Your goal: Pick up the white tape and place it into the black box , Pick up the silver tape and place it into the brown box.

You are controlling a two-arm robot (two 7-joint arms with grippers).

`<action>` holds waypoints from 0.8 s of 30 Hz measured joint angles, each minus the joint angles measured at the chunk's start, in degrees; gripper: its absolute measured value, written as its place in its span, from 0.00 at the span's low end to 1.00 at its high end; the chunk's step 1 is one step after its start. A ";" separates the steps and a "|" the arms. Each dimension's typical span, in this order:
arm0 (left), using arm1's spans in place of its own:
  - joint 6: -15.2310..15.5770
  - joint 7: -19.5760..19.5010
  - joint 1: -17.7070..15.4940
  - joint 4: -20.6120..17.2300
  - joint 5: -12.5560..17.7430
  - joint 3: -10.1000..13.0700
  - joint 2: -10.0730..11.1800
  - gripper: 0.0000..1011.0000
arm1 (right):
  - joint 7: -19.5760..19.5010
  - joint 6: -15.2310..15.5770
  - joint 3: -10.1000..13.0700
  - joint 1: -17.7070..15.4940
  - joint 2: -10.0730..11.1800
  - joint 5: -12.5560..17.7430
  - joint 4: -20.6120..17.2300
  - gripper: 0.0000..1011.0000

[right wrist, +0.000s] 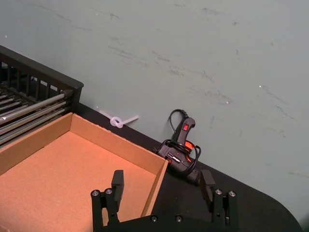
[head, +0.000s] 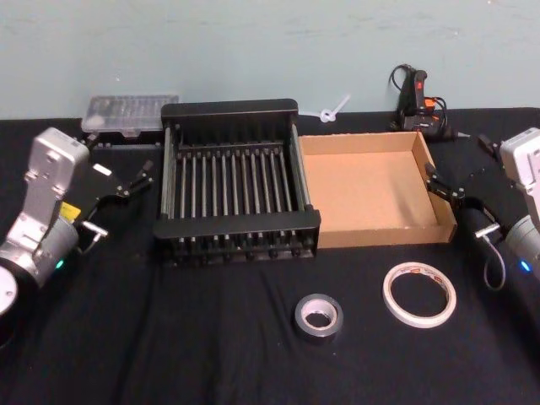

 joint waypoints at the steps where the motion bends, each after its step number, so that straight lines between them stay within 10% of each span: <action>1: 0.00 0.00 0.00 0.00 0.00 0.00 0.00 0.99 | 0.01 0.00 0.10 0.00 -0.07 -0.03 0.01 0.99; 24: 0.00 0.00 0.00 0.00 0.00 0.00 0.00 0.99 | 3.90 3.48 5.29 -6.75 2.93 0.97 -9.26 0.99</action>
